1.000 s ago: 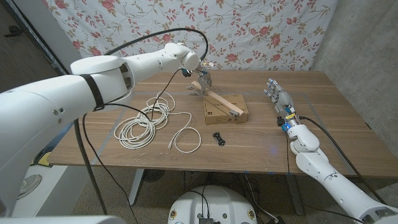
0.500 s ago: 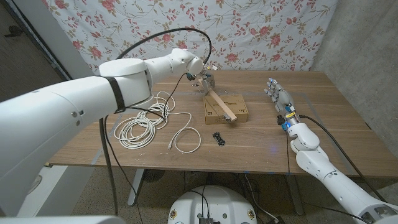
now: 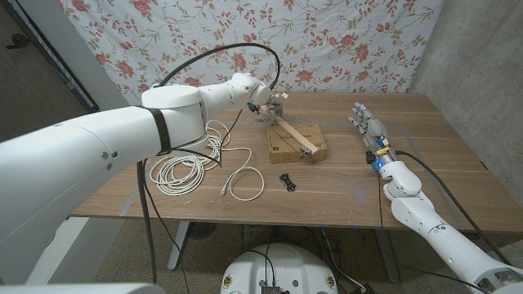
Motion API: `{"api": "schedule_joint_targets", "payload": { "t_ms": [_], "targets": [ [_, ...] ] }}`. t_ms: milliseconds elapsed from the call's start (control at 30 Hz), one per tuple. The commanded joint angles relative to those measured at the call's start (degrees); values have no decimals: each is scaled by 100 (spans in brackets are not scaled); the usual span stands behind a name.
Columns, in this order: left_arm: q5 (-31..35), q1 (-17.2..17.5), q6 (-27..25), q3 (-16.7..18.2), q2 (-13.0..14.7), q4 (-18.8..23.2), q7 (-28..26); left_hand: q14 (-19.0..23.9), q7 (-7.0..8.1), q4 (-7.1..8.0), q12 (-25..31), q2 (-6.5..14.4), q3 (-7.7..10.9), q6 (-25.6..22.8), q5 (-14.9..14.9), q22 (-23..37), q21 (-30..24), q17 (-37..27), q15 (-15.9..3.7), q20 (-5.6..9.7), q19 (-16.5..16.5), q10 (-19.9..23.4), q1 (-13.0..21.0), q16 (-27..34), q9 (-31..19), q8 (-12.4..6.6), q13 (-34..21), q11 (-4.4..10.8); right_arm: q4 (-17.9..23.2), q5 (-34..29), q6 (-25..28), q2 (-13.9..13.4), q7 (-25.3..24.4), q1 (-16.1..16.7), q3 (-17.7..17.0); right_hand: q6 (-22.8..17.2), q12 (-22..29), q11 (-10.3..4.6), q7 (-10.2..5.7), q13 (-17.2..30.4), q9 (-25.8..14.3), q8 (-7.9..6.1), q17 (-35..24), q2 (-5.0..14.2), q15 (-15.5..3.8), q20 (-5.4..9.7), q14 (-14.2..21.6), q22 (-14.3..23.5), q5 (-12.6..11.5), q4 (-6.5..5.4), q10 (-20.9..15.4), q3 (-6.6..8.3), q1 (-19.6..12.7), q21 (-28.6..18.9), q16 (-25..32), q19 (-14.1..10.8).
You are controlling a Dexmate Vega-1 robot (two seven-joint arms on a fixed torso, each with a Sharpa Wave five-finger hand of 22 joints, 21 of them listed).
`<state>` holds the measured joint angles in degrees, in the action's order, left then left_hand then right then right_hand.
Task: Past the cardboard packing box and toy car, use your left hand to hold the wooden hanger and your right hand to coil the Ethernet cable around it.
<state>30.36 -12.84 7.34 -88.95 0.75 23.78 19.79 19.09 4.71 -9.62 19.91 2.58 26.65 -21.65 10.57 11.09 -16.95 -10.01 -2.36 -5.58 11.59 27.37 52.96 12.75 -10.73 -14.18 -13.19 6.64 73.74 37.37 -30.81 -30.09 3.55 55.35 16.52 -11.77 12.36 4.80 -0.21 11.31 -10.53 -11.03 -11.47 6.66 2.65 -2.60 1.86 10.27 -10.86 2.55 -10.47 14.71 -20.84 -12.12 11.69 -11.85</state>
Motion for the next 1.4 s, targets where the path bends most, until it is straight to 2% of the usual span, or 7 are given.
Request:
{"api": "schedule_joint_targets", "payload": {
  "t_ms": [33, 200, 433, 600, 733, 1000, 1400],
  "targets": [
    [5, 66, 100, -105, -222, -351, -133, 763, -73, -20, 314, 298, -45, -740, -29, 73, -306, -71, -620, 83, 680, 615, 534, 201, -45, -145, -208, 28, 73, -80, 36, -79, -65, 36, -14, -49, -26, 7, 15, 35, -13, -26, 1, 7, 23, -3, 43, 23, -7, 22, -25, -1, 34, -29, 21, -45],
    [-50, 60, 185, -18, -208, -351, -28, 2083, -237, 246, 529, 980, 236, -1439, 34, 241, -836, -255, -743, 164, 1463, 1257, 884, 762, -75, -302, -348, 26, 108, -90, 53, -112, -67, 53, -18, -53, -27, 13, 15, 35, -13, -26, 1, 6, 26, -6, 53, 23, -6, 23, -26, -1, 43, -29, 23, -49],
    [-159, -26, 886, 201, -15, -269, 282, 4134, -433, 1026, 983, 923, 969, -1976, 117, 907, -2422, -1030, -1033, 727, 2651, 1871, 1270, 1670, -267, -332, -877, 97, 176, -101, 51, -151, -97, 105, -40, -55, -24, 91, 9, 35, -14, -21, 1, 10, 37, -7, 65, 23, -6, 31, -41, 7, 59, -27, 21, -52],
    [0, 212, -217, 442, 1270, 2168, 393, 5405, -470, 1202, 2003, 868, 640, -2099, 173, 1442, -3776, -1945, -975, 1069, 3155, 2066, 1224, 2326, -670, -313, -2026, -19, 257, -121, 63, -187, -132, 157, -50, -60, -24, 44, 13, 35, -14, -20, 2, 10, 37, -8, 68, 23, -6, 37, -48, 11, 68, -27, 18, -58],
    [179, 366, -717, 571, 1847, 3219, 181, 5766, -399, 1374, 3192, 679, 259, -2094, 429, 1955, -5057, -3266, -913, 1195, 3199, 2058, 941, 3165, -1100, -203, -3775, -49, 384, -202, 107, -249, -211, 214, -46, -65, -23, 60, 17, 36, -14, -21, 2, 11, 40, -8, 71, 23, -6, 39, -54, 13, 74, -27, 17, -60],
    [467, 623, -1404, 822, 2619, 4597, -152, 5764, -289, 1755, 4380, 577, 280, -2073, 946, 2056, -5853, -5044, -919, 1095, 2979, 2260, 565, 4196, -1850, -547, -5759, -42, 1037, -733, 515, -569, -741, 449, -6, -75, -17, 53, 10, 36, -14, -22, 6, 35, 36, 0, 106, 23, -10, 54, -75, 35, 60, -37, 26, -91],
    [683, 970, -1981, 1178, 3305, 5706, -505, 5789, -342, 1849, 4904, 591, 452, -2045, 1199, 1986, -6074, -5814, -927, 1087, 3040, 2275, 428, 4565, -2440, -978, -5795, -24, 2394, -1855, 1459, -1173, -1597, 870, 6, -335, 69, 26, 11, 40, -16, -74, 27, 115, -20, -68, 913, 27, 24, 562, -463, 350, -572, -130, 234, -452]
  ]
}}
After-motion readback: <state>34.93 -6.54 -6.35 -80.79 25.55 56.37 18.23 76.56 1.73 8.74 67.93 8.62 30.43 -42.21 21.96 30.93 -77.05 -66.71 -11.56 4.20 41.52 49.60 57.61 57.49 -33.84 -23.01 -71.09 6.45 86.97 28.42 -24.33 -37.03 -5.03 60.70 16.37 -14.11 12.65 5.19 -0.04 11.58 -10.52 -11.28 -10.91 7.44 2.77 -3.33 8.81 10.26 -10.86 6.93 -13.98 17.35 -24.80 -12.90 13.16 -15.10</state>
